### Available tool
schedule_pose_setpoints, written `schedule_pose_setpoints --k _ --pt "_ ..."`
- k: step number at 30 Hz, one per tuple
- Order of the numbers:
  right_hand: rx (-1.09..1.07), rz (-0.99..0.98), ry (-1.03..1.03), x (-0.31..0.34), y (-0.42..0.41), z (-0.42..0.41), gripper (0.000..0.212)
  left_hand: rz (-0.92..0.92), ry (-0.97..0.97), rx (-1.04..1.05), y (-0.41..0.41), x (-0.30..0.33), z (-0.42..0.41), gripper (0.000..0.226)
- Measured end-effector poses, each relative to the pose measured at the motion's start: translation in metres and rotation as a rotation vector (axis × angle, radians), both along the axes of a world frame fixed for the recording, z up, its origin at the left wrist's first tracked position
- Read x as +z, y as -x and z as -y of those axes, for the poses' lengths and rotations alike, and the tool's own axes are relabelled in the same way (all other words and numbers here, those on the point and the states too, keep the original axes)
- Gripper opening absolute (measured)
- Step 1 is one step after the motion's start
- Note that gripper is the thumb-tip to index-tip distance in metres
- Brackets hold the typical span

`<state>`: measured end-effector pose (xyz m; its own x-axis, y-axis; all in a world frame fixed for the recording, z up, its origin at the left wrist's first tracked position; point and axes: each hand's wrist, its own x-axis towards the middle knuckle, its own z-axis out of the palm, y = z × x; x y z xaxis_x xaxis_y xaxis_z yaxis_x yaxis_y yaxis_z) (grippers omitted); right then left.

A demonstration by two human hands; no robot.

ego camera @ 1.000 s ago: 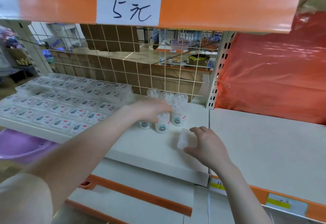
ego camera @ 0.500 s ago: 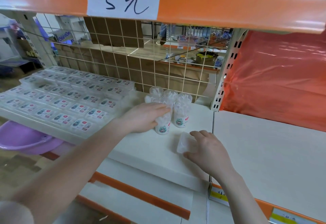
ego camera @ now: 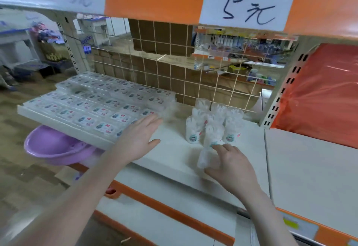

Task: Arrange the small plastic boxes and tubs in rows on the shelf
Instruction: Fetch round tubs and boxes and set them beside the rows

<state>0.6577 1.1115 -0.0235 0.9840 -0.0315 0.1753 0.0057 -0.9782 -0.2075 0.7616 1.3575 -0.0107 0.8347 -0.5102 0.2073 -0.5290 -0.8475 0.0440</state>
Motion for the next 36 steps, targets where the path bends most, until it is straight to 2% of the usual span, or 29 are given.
schedule_pose_setpoints --k 6,14,21,28,36 --pt "-0.055 0.002 -0.025 0.004 -0.019 -0.092 0.063 -0.015 0.035 0.084 -0.006 -0.01 -0.101 0.062" --pt "-0.096 0.016 -0.042 0.014 -0.049 -0.214 0.063 -0.016 0.099 0.124 -0.025 -0.007 -0.224 0.058" --pt "-0.056 -0.001 -0.04 0.027 -0.106 -0.284 0.061 0.01 0.145 0.139 -0.069 -0.01 -0.277 0.057" --pt "-0.026 -0.043 -0.093 0.014 -0.199 -0.338 0.061 0.006 0.184 0.176 -0.136 -0.023 -0.314 0.054" --pt "0.009 -0.114 -0.068 0.019 -0.283 -0.385 0.047 -0.008 0.287 0.233 -0.189 -0.029 -0.354 0.047"
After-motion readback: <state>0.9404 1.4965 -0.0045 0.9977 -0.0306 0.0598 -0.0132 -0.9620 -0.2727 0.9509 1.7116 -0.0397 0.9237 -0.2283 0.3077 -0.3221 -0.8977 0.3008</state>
